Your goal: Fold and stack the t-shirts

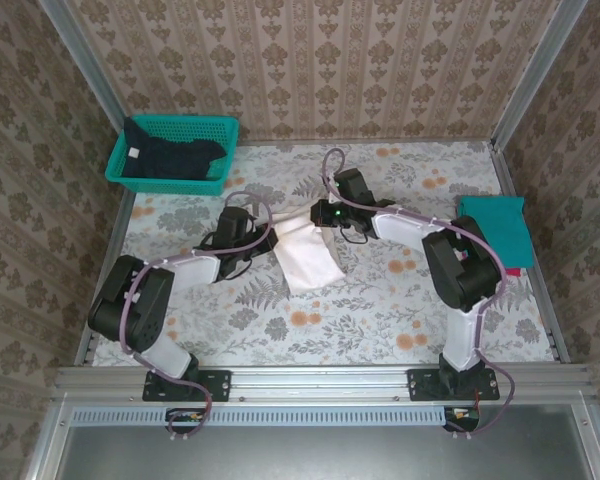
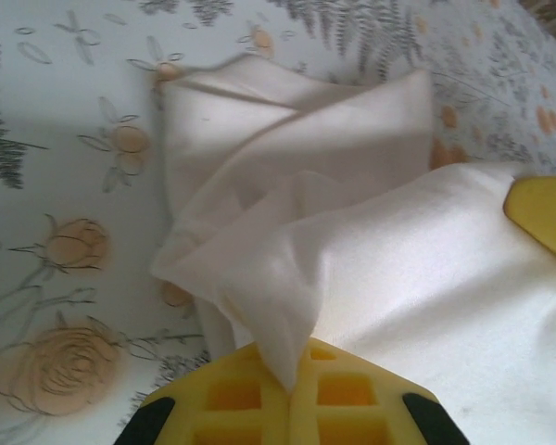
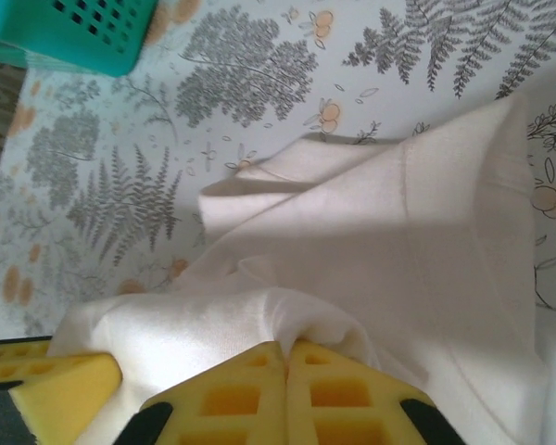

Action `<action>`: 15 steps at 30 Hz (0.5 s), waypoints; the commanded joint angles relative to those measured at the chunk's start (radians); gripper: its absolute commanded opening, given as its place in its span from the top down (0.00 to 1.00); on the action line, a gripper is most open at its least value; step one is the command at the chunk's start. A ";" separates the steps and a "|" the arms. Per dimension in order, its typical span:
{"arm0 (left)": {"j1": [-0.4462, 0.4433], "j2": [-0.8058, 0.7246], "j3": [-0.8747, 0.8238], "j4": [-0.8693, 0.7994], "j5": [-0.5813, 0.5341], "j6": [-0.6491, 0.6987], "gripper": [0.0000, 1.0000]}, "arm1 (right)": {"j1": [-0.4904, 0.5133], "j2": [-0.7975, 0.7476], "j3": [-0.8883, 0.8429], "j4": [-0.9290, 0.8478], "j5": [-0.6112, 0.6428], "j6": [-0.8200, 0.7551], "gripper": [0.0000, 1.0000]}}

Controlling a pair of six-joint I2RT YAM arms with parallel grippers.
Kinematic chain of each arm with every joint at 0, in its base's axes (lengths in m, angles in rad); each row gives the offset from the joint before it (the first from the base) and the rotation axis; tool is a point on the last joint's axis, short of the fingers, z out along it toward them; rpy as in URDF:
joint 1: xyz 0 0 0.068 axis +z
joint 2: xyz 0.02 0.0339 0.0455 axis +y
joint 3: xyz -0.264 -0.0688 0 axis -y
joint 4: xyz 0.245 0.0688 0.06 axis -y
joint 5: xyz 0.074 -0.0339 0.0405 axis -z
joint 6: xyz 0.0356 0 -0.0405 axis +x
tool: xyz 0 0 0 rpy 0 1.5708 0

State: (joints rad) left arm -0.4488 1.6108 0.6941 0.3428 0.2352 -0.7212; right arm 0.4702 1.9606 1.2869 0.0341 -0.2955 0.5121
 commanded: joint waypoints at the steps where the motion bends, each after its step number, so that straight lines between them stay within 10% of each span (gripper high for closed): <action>1: 0.028 0.062 0.021 0.031 -0.031 -0.014 0.97 | -0.009 0.023 0.027 -0.016 0.021 -0.037 0.81; 7: 0.028 0.109 0.078 0.020 0.003 -0.010 0.53 | -0.022 -0.090 -0.096 0.052 0.051 -0.066 0.22; 15: 0.017 0.086 0.081 0.016 0.027 -0.015 0.36 | -0.019 -0.149 -0.237 0.029 -0.085 -0.047 0.14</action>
State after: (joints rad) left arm -0.4248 1.7203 0.7471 0.3492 0.2417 -0.7380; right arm 0.4477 1.8313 1.0901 0.0654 -0.3050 0.4652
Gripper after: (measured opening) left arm 0.654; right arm 0.856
